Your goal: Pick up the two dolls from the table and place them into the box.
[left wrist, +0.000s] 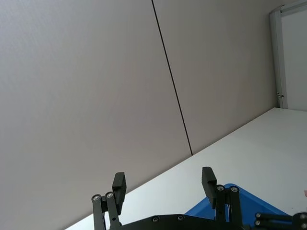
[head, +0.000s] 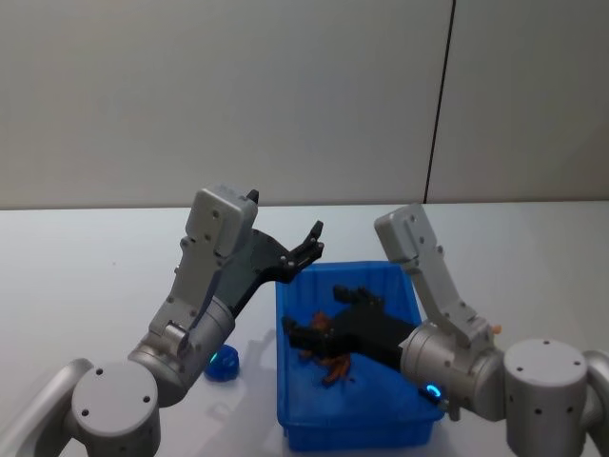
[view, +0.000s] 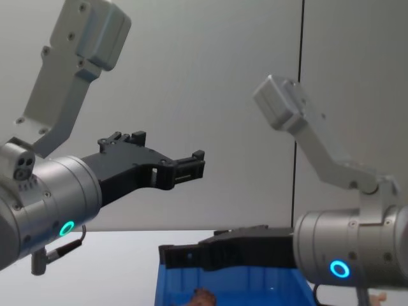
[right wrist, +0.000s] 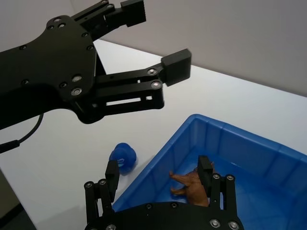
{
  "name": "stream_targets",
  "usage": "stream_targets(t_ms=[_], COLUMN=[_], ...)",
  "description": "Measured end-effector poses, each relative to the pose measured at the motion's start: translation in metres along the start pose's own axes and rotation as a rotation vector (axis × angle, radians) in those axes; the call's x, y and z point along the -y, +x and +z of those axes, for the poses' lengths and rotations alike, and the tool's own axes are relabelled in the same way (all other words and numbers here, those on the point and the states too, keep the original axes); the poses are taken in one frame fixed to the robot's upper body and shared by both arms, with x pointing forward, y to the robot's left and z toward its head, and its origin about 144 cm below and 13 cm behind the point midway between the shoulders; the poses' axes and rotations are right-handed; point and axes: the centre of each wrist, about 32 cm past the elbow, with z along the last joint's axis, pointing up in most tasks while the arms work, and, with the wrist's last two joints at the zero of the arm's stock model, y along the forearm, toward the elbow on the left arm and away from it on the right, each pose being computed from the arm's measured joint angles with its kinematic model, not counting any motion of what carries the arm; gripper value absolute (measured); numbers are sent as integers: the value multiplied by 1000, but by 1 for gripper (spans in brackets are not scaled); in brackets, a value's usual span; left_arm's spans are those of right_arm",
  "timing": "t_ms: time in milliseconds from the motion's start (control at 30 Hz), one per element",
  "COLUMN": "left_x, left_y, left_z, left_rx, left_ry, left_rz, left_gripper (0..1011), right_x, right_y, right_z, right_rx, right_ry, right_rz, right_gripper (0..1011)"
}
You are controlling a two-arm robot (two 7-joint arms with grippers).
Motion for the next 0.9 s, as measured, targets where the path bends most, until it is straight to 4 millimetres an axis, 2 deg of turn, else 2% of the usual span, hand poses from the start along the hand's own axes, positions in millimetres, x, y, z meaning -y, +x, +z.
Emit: stream_targets(t_ms=[200, 433, 900], left_x=[0, 0, 0], left_y=[0, 0, 0], left_z=[0, 0, 0], left_rx=[0, 0, 0], left_ry=[0, 0, 0], left_rz=[0, 0, 0], left_gripper=[1001, 1001, 1001], right_x=[9, 29, 96], right_y=[6, 16, 36], right_z=[2, 3, -6], right_rx=[15, 31, 56], right_ry=[30, 74, 149], right_rz=[-37, -113, -320], right_gripper=[1001, 1001, 1001])
